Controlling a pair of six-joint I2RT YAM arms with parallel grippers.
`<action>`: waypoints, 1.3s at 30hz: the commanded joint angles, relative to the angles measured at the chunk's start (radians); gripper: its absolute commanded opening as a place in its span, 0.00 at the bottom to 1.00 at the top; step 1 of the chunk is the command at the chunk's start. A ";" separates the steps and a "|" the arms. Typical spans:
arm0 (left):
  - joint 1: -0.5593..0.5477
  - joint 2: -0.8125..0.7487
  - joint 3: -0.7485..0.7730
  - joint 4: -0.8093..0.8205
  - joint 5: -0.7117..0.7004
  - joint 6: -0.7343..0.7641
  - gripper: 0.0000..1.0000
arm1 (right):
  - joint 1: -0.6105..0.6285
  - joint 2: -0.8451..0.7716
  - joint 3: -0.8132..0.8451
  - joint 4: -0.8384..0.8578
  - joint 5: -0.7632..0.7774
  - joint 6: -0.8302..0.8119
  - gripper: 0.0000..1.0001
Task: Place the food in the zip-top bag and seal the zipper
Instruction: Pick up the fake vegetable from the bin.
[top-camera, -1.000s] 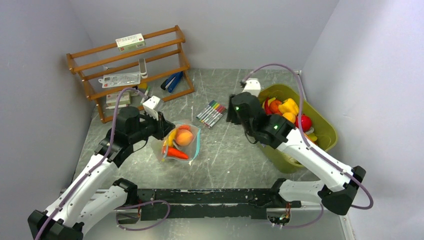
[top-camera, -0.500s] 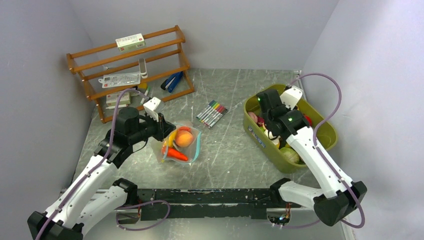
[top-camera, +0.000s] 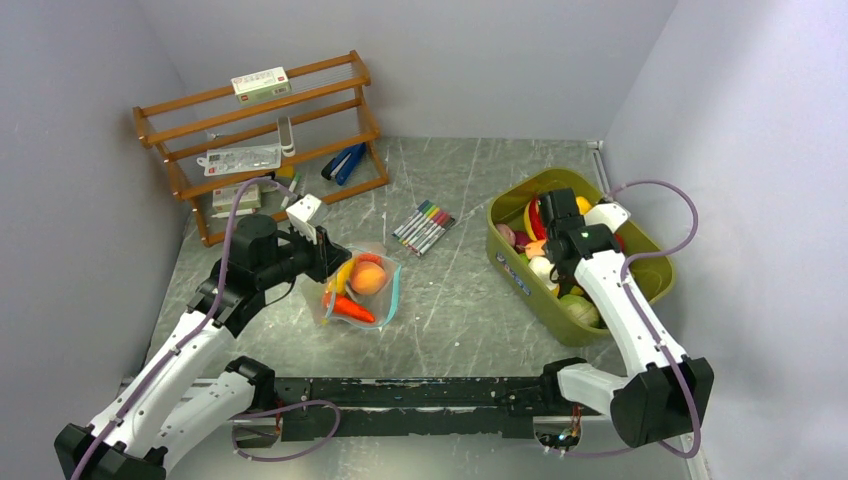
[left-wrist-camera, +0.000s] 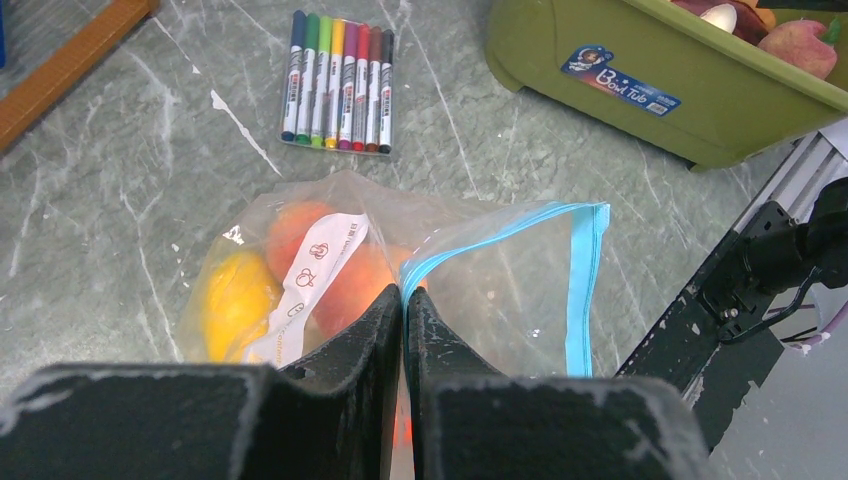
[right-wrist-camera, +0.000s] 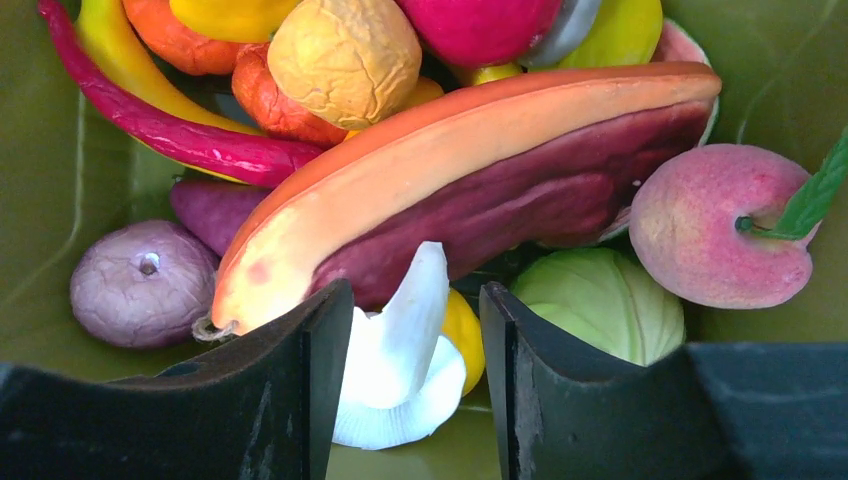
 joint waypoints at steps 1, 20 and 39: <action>0.005 -0.007 -0.005 0.014 0.010 0.015 0.07 | -0.020 -0.011 -0.004 0.005 -0.010 0.066 0.49; 0.005 -0.005 -0.006 0.013 0.006 0.016 0.07 | -0.029 -0.051 -0.118 0.104 -0.045 0.114 0.42; 0.005 -0.001 -0.005 0.011 0.004 0.018 0.07 | -0.029 -0.086 -0.094 0.083 -0.026 0.108 0.21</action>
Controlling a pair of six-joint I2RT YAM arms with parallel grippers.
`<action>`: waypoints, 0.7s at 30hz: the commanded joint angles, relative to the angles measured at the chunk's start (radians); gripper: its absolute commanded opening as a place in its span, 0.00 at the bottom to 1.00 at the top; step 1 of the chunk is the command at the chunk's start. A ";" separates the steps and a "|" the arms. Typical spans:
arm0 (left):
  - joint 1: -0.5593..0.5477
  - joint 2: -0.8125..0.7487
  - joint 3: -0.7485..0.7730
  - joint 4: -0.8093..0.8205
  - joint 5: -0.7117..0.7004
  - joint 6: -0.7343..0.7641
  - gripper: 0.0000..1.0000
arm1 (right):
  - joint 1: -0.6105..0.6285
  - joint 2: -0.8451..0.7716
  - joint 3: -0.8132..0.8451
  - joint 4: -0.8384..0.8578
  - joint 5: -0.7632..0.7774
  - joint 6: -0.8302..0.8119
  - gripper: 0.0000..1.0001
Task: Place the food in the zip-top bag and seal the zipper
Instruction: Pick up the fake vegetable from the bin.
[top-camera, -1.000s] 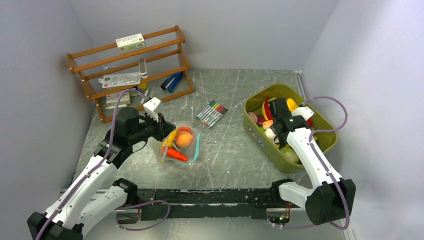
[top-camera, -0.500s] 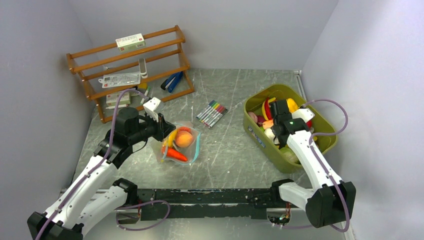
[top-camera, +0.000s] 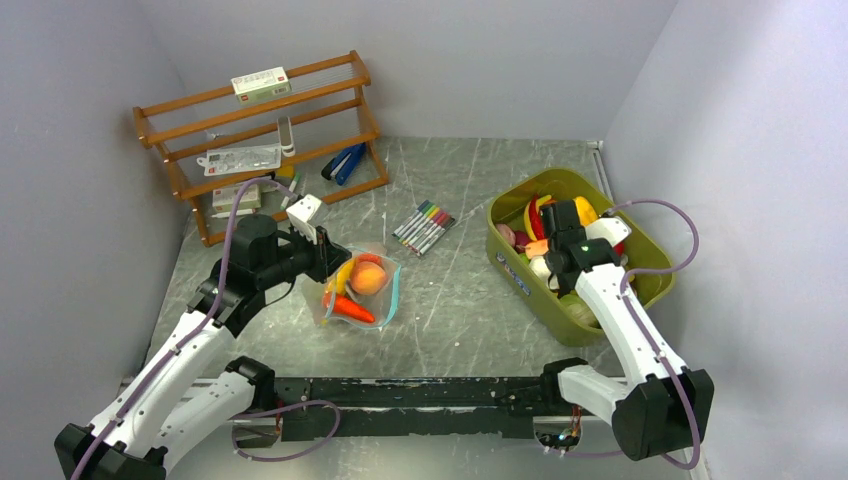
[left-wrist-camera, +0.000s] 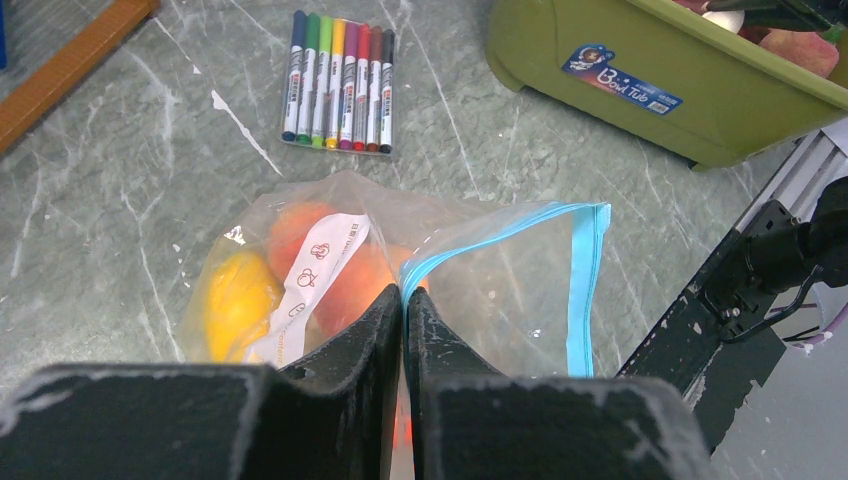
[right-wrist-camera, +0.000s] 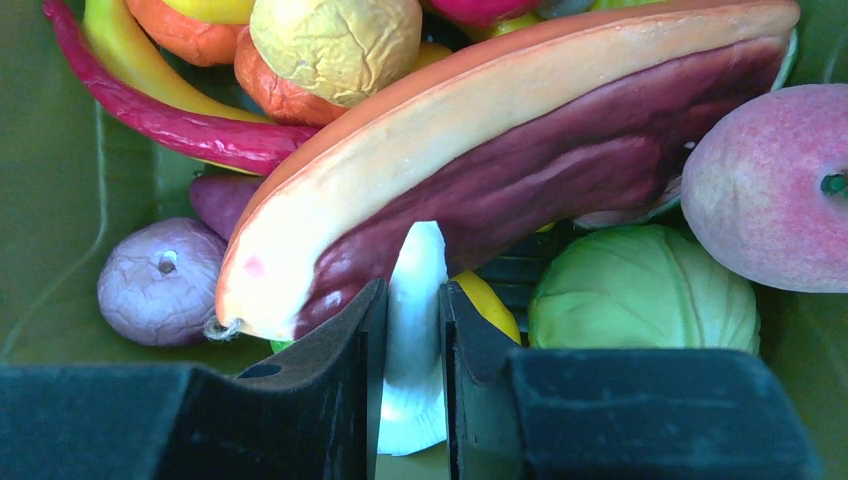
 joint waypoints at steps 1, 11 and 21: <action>0.005 -0.001 -0.004 0.010 0.004 0.012 0.07 | -0.007 -0.030 0.028 -0.013 0.040 0.005 0.21; 0.005 0.003 -0.005 0.012 0.002 0.013 0.07 | -0.007 -0.092 0.073 -0.008 0.033 -0.040 0.16; 0.005 0.003 -0.007 0.012 -0.002 0.010 0.07 | -0.008 -0.173 0.099 0.069 -0.023 -0.164 0.12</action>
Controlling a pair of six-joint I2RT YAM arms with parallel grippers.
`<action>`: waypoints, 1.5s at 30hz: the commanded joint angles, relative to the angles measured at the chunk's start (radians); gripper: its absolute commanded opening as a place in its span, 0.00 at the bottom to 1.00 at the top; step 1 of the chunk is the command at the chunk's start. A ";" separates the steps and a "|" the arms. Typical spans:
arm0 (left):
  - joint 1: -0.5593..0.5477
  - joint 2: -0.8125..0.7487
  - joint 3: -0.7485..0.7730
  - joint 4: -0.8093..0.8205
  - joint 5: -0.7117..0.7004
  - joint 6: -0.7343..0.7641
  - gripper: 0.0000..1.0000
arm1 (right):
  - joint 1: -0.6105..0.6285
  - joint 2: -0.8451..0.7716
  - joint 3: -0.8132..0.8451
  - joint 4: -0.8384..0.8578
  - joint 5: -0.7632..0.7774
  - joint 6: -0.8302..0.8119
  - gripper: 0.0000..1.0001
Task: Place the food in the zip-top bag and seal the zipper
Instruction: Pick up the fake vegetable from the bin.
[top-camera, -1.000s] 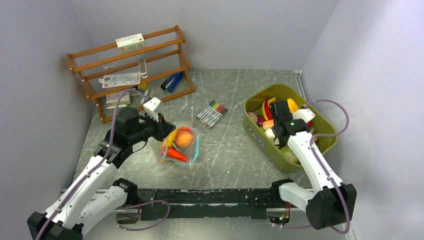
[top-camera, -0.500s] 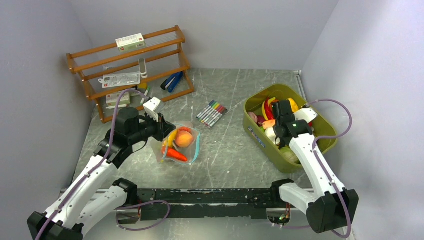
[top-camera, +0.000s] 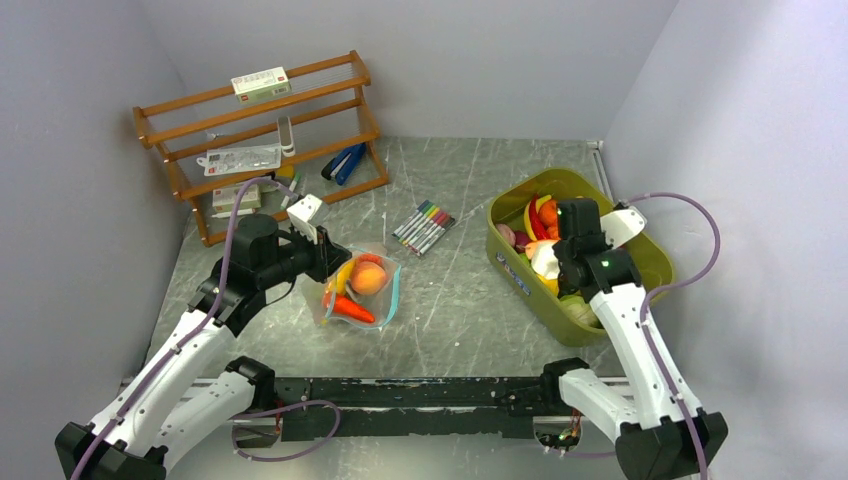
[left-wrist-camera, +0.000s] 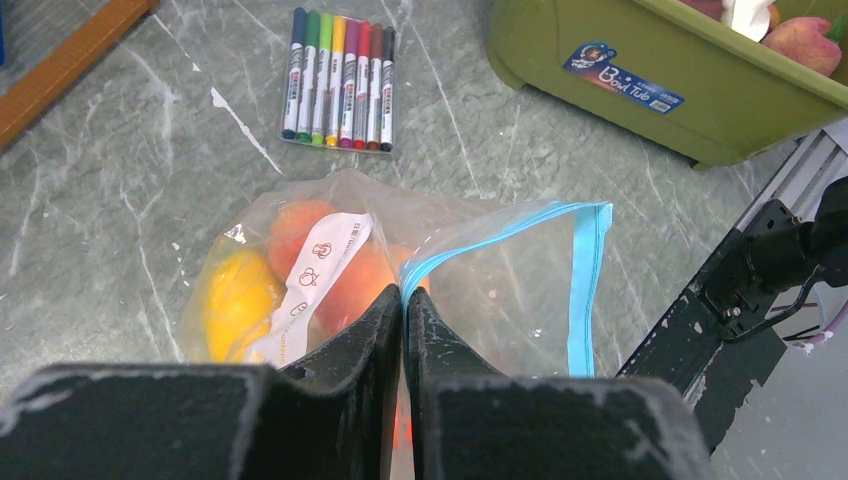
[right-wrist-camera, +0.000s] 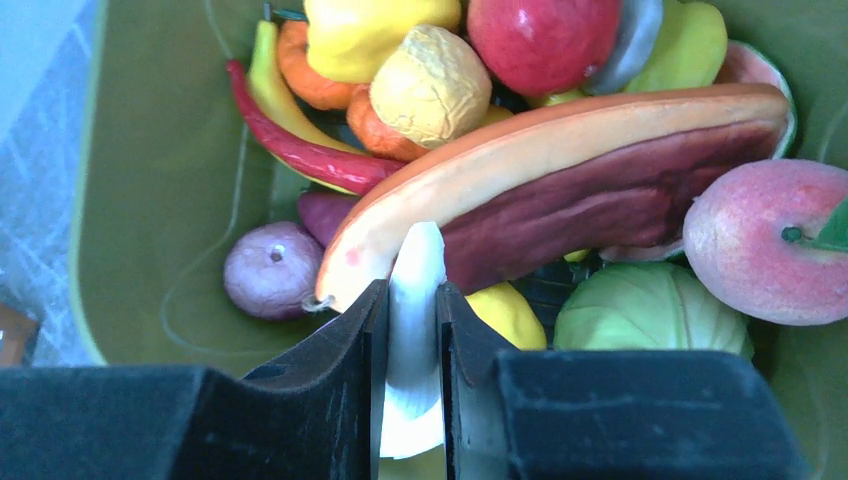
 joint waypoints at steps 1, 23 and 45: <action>0.005 -0.002 -0.007 0.013 -0.003 0.008 0.07 | -0.007 -0.056 0.031 0.070 -0.027 -0.092 0.11; 0.005 0.020 0.023 0.036 -0.042 -0.129 0.07 | -0.004 -0.143 0.085 0.329 -0.614 -0.238 0.11; 0.005 0.081 0.092 0.026 -0.120 -0.250 0.07 | 0.776 0.136 0.061 0.683 -0.389 -0.148 0.09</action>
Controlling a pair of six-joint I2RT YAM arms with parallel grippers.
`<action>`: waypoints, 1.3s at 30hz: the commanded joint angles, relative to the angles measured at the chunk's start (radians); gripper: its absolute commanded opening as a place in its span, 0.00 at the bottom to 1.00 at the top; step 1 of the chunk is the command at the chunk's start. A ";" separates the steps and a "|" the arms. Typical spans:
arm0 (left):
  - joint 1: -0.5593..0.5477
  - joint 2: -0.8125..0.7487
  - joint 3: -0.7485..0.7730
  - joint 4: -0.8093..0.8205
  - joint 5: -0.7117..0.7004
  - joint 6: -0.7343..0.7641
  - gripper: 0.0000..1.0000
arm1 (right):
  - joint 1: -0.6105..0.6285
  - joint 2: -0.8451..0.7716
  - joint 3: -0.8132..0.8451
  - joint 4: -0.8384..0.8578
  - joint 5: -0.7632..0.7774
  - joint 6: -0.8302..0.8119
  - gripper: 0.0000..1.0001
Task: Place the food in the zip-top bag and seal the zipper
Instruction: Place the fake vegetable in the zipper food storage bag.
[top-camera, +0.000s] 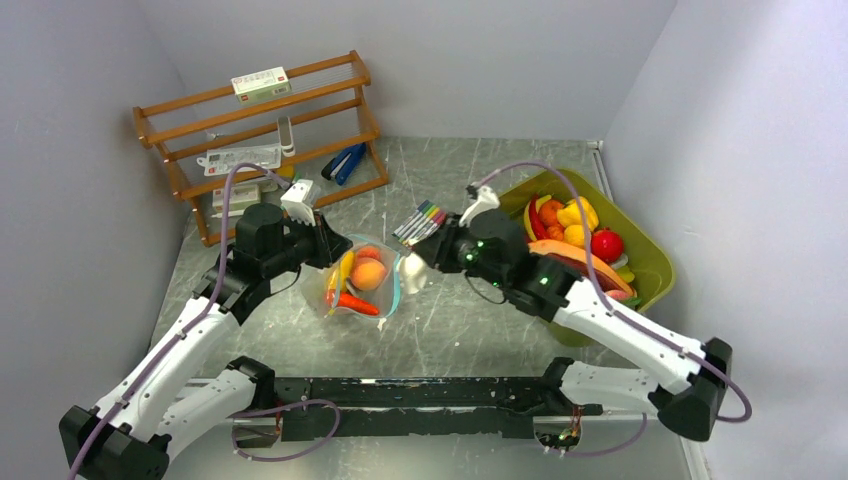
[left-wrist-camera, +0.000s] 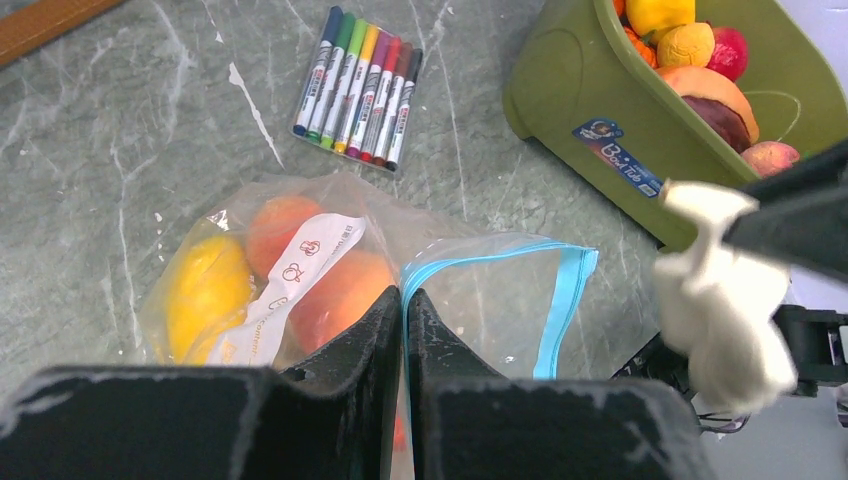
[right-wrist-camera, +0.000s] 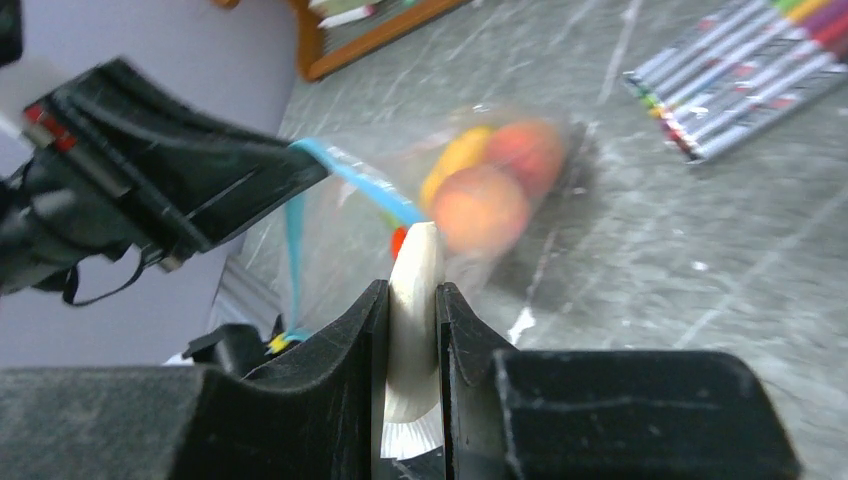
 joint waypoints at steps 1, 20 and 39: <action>0.005 0.002 0.038 0.017 -0.014 -0.011 0.07 | 0.146 0.079 0.051 0.161 0.096 0.001 0.09; 0.005 -0.041 0.024 0.007 0.035 -0.043 0.07 | 0.334 0.359 0.122 0.289 0.347 -0.045 0.09; 0.005 -0.044 0.013 0.000 0.033 -0.041 0.07 | 0.378 0.466 0.088 0.400 0.450 0.037 0.16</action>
